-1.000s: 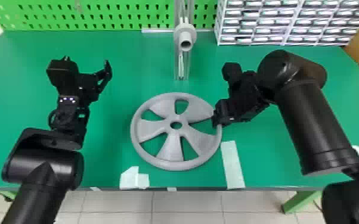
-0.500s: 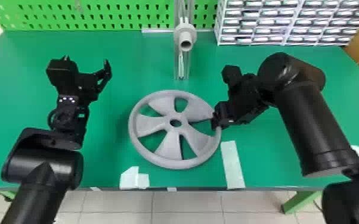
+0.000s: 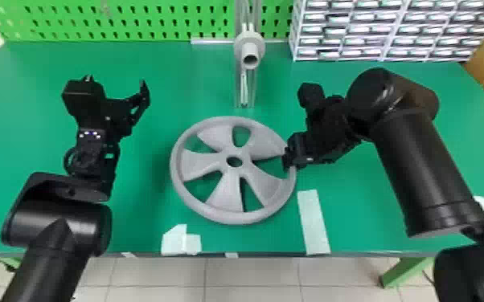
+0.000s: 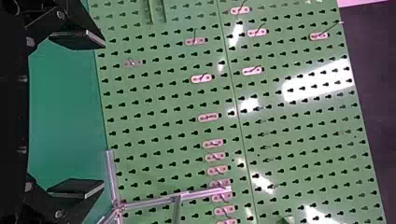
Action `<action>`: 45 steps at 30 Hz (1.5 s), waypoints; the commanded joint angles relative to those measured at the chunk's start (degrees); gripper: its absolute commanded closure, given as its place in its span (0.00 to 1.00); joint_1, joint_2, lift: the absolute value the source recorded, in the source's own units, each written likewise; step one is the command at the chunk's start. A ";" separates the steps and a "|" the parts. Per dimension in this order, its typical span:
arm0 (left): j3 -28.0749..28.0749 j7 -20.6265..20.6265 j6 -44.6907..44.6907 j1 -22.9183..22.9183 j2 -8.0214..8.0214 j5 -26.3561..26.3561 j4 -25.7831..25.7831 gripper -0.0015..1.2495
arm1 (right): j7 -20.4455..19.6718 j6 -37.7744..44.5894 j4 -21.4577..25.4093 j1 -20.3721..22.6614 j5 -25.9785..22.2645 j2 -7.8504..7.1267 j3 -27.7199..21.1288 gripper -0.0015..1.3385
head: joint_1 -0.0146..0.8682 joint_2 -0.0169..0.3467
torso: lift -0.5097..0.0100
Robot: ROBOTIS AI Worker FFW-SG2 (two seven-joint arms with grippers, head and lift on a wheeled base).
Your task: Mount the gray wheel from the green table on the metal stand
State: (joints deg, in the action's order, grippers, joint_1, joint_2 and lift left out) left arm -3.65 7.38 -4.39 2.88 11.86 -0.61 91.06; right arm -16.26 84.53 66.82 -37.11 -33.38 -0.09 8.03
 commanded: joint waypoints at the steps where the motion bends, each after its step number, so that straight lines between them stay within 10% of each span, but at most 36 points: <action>1: -0.04 0.00 0.00 -0.07 0.00 0.18 0.17 0.18 | 0.00 -0.51 3.40 0.82 1.65 0.14 0.40 0.88 | 1.00 0.19 | 0.79; 34: 0.48 0.88 0.26 -0.42 -0.09 -0.62 0.44 0.18 | 0.09 -12.73 28.71 14.61 12.82 0.14 4.80 0.88 | 1.00 0.19 | 0.79; 45: 0.57 1.06 0.35 -0.42 -0.09 -0.79 0.44 0.18 | 0.26 -18.53 34.25 20.15 12.90 -2.37 6.73 0.88 | 1.00 0.19 | 0.79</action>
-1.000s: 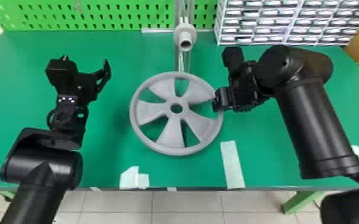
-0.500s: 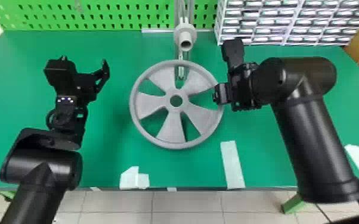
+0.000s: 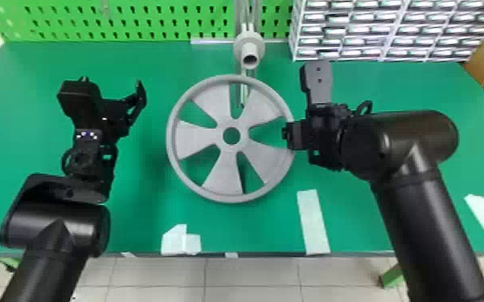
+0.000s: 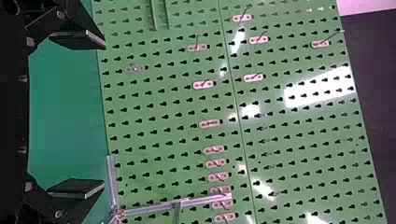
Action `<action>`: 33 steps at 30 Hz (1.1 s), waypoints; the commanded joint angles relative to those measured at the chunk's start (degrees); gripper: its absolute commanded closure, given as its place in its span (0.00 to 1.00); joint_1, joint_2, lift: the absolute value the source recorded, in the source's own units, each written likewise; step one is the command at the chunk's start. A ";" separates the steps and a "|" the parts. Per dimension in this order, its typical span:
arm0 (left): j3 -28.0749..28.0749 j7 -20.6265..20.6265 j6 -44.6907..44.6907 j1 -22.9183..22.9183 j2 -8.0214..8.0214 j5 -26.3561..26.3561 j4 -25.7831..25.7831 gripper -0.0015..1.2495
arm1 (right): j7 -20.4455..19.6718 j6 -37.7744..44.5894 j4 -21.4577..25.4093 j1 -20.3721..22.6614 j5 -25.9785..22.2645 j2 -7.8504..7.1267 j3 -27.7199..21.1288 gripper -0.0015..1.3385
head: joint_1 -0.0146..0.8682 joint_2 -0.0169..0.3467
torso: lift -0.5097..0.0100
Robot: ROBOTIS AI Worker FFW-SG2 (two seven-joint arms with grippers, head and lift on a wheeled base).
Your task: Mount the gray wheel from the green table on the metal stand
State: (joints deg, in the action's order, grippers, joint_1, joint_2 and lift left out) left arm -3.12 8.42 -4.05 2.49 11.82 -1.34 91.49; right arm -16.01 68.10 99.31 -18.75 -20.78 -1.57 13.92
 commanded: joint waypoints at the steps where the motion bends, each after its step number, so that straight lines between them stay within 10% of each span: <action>1: 0.05 0.02 0.00 -0.03 -0.04 -0.07 0.00 0.18 | 0.11 -2.63 2.29 2.41 0.57 -1.07 0.94 0.88 | 1.00 0.19 | 0.79; 18: 0.49 1.77 2.55 -1.26 -0.04 -2.44 2.37 0.18 | 3.71 -16.16 7.03 11.28 6.19 -2.83 1.47 0.88 | 1.00 0.19 | 0.79; 33: -1.53 6.52 7.83 -11.37 -0.04 -5.78 17.31 0.18 | 6.08 -27.94 8.62 16.91 9.62 -2.74 1.64 0.88 | 1.00 0.19 | 0.79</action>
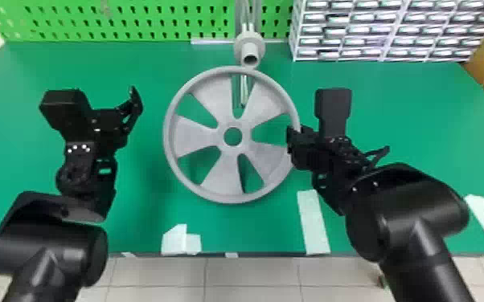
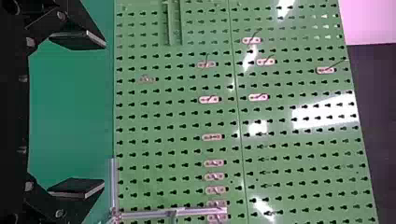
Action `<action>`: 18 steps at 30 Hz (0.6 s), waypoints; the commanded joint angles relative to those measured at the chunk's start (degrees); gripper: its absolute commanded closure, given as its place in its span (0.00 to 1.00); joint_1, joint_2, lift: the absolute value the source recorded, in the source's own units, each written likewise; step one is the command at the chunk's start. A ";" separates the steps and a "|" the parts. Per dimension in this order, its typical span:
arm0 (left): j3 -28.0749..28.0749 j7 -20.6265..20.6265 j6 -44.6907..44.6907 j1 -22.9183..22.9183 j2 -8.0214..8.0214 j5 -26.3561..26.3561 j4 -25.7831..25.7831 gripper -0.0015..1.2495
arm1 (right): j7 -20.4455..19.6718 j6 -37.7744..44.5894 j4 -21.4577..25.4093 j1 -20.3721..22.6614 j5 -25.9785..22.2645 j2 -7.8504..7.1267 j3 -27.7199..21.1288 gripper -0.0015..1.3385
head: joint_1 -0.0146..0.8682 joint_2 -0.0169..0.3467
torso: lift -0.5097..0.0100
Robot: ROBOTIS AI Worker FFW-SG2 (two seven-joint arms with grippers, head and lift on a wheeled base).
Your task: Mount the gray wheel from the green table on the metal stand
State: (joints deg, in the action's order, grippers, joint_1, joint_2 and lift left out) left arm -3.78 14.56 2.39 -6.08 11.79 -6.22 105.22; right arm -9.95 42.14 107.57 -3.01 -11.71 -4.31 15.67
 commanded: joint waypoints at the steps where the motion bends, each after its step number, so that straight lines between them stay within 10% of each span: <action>1: -1.32 0.91 1.39 -3.67 0.08 -1.69 4.38 0.18 | 0.20 -2.86 0.36 1.52 0.64 -0.08 -0.03 0.88 | 1.00 0.19 | 0.79; 18: -1.58 2.31 5.61 -11.14 0.08 -3.71 13.96 0.19 | 0.90 -16.13 -0.26 4.68 4.15 -0.96 0.76 0.88 | 1.00 0.19 | 0.79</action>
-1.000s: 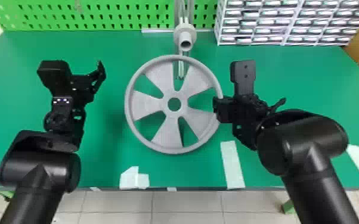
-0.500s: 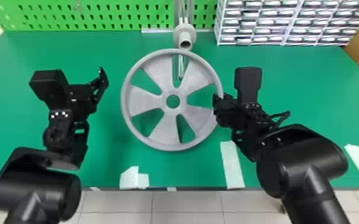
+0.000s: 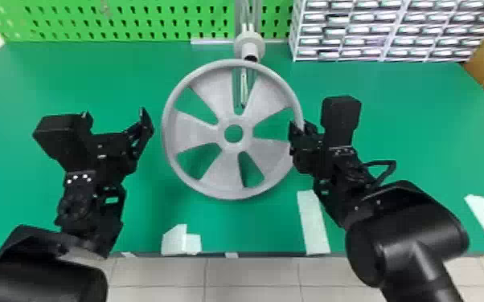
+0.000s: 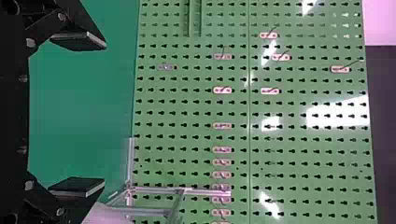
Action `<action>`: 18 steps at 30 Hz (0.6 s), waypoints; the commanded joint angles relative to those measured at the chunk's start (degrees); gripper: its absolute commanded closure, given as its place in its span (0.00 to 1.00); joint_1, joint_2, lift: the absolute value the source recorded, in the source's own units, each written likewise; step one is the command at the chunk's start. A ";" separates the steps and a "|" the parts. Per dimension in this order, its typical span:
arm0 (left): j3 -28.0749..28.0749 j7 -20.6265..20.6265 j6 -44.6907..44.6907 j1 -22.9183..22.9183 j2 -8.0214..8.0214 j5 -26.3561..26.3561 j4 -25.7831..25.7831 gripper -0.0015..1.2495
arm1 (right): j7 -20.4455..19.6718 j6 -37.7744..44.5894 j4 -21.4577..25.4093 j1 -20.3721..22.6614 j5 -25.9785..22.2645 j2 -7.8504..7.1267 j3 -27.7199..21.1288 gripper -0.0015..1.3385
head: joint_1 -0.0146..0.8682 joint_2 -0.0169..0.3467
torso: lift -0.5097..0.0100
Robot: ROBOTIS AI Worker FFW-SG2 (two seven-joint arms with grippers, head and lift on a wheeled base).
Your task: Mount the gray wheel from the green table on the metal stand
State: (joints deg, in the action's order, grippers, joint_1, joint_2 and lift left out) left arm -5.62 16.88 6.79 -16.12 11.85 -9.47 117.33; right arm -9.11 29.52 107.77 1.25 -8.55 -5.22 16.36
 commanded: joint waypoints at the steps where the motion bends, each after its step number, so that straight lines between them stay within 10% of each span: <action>1: 0.17 0.00 1.47 -1.37 0.02 -0.55 2.38 0.19 | 0.14 -3.94 -0.54 0.42 1.17 -0.05 -0.10 0.88 | 1.00 0.19 | 0.79; 18: -0.62 0.09 4.28 -3.21 0.63 -5.91 7.39 0.19 | 0.67 -11.68 -2.30 0.95 2.66 0.56 -0.71 0.88 | 1.00 0.19 | 0.79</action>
State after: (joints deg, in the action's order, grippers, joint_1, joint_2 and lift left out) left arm -6.01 16.87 10.40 -19.17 12.13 -13.25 124.02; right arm -8.43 19.68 105.92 2.08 -6.09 -4.87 15.77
